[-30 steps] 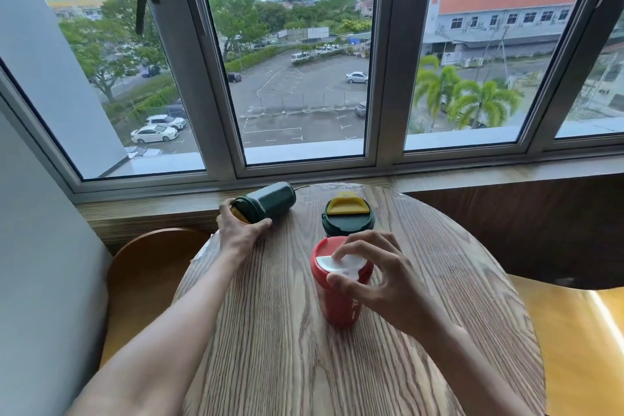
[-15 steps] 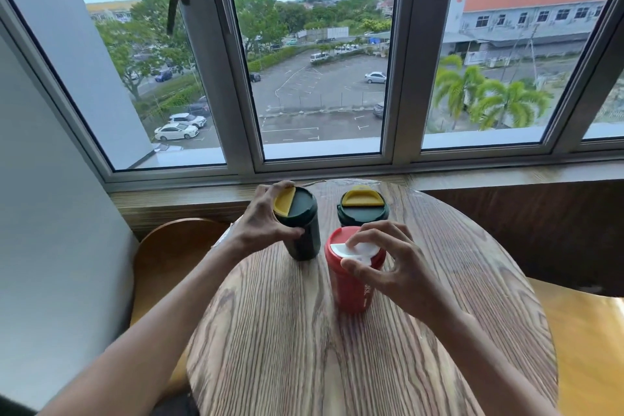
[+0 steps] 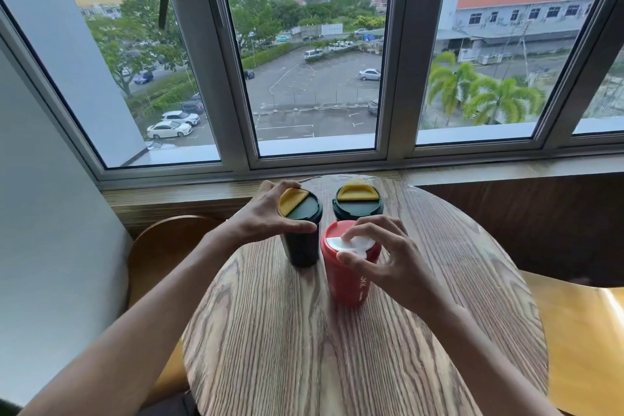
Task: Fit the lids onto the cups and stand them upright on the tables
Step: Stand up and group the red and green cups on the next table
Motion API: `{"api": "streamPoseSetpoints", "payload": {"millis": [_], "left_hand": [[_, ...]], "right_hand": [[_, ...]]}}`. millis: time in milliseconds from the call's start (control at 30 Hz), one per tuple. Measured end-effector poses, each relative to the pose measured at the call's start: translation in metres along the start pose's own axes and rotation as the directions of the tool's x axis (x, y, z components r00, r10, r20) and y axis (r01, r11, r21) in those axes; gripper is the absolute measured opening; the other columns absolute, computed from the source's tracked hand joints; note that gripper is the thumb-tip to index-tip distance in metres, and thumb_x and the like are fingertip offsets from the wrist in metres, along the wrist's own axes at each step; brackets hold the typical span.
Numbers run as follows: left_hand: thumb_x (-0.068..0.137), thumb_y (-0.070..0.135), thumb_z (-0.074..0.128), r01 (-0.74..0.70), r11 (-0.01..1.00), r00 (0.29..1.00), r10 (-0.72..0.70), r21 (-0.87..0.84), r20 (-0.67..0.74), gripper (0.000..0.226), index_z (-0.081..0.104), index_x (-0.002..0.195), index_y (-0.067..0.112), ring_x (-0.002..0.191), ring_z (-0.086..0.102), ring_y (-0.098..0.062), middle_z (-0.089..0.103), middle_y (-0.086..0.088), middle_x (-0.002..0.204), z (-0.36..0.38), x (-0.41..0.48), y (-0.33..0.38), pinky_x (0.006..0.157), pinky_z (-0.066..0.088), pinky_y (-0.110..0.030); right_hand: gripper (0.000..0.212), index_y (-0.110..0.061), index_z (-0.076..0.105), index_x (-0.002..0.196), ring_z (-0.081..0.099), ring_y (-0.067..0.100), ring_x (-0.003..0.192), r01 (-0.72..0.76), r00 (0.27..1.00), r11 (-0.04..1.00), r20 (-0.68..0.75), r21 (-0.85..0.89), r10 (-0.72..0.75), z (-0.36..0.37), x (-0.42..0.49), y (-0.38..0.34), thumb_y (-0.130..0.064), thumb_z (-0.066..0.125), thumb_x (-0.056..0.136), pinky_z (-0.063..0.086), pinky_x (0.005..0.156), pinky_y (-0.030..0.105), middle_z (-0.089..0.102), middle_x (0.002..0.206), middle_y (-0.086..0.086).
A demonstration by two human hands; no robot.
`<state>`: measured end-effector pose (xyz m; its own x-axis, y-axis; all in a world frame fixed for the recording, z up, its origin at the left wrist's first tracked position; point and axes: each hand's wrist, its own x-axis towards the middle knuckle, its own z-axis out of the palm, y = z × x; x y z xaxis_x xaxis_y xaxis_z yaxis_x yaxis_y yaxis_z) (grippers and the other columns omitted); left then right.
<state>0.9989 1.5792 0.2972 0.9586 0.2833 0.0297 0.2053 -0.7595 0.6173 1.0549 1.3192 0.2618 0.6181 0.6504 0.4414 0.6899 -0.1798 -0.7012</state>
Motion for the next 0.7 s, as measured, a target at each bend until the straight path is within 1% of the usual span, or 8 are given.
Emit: {"api": "streamPoseSetpoints", "payload": {"millis": [67,133,267,367,433,567,700], "left_hand": [[0.064,0.051,0.084,-0.006,0.998,1.0,0.006,0.061,0.0,0.092,0.039,0.141,0.027,0.123,0.036,-0.015,0.037,-0.001,0.133,-0.001,0.004,0.004,0.1,0.032,-0.029],[0.065,0.044,0.085,-0.026,0.996,0.999,0.023,0.087,0.035,0.091,0.041,0.141,0.023,0.126,0.038,-0.016,0.041,0.0,0.132,-0.004,0.007,0.007,0.101,0.031,-0.027],[0.064,0.034,0.083,-0.066,0.997,0.988,0.06,0.043,0.14,0.085,0.043,0.139,0.034,0.126,0.04,-0.016,0.041,0.004,0.13,-0.01,0.012,0.012,0.104,0.034,-0.029],[0.06,0.03,0.08,-0.058,0.998,0.983,0.056,0.005,0.175,0.083,0.046,0.136,0.04,0.124,0.041,-0.014,0.038,0.002,0.131,-0.012,0.016,0.016,0.102,0.038,-0.025],[0.059,0.027,0.077,-0.064,0.998,0.979,0.066,-0.017,0.194,0.083,0.047,0.135,0.04,0.124,0.042,-0.014,0.039,0.002,0.131,-0.013,0.018,0.018,0.101,0.04,-0.024],[0.058,0.02,0.075,-0.056,0.997,0.971,0.069,-0.06,0.23,0.083,0.047,0.134,0.041,0.125,0.042,-0.013,0.038,0.003,0.134,-0.014,0.017,0.019,0.105,0.041,-0.028],[0.067,0.01,0.078,-0.045,0.993,0.967,0.072,-0.112,0.244,0.082,0.046,0.137,0.039,0.126,0.04,-0.012,0.035,0.005,0.138,-0.015,0.016,0.017,0.1,0.041,-0.023]], "right_hand": [[0.035,-0.039,0.067,0.1,0.042,0.004,0.122,-0.007,1.0,1.0,-0.003,0.006,0.007,0.0,0.0,0.0,-0.063,0.065,0.075,0.043,0.097,0.033,0.054,0.113,-0.029],[0.034,-0.04,0.067,0.1,0.042,0.005,0.122,-0.013,1.0,1.0,-0.005,0.007,0.013,0.001,-0.001,0.0,-0.063,0.065,0.075,0.043,0.098,0.039,0.054,0.113,-0.029],[0.034,-0.041,0.065,0.101,0.041,0.003,0.123,-0.01,1.0,1.0,-0.007,0.004,0.01,0.001,-0.001,-0.001,-0.064,0.064,0.075,0.043,0.098,0.044,0.053,0.114,-0.031],[0.034,-0.041,0.065,0.101,0.042,0.005,0.123,-0.01,1.0,1.0,-0.007,0.003,0.01,0.001,-0.001,-0.001,-0.064,0.064,0.076,0.043,0.098,0.046,0.053,0.114,-0.03],[0.035,-0.041,0.065,0.102,0.042,0.005,0.122,-0.008,1.0,1.0,-0.011,0.002,0.008,0.001,-0.001,-0.001,-0.064,0.063,0.076,0.043,0.098,0.047,0.054,0.114,-0.029],[0.035,-0.042,0.064,0.102,0.042,0.003,0.122,0.001,1.0,1.0,-0.012,-0.005,-0.001,0.001,-0.001,-0.001,-0.065,0.064,0.076,0.044,0.097,0.046,0.053,0.115,-0.03],[0.049,-0.042,0.06,0.11,0.04,0.005,0.123,0.061,0.997,0.996,0.056,-0.063,-0.057,-0.004,-0.001,-0.002,-0.066,0.071,0.068,0.044,0.098,0.04,0.051,0.121,-0.028]]}}
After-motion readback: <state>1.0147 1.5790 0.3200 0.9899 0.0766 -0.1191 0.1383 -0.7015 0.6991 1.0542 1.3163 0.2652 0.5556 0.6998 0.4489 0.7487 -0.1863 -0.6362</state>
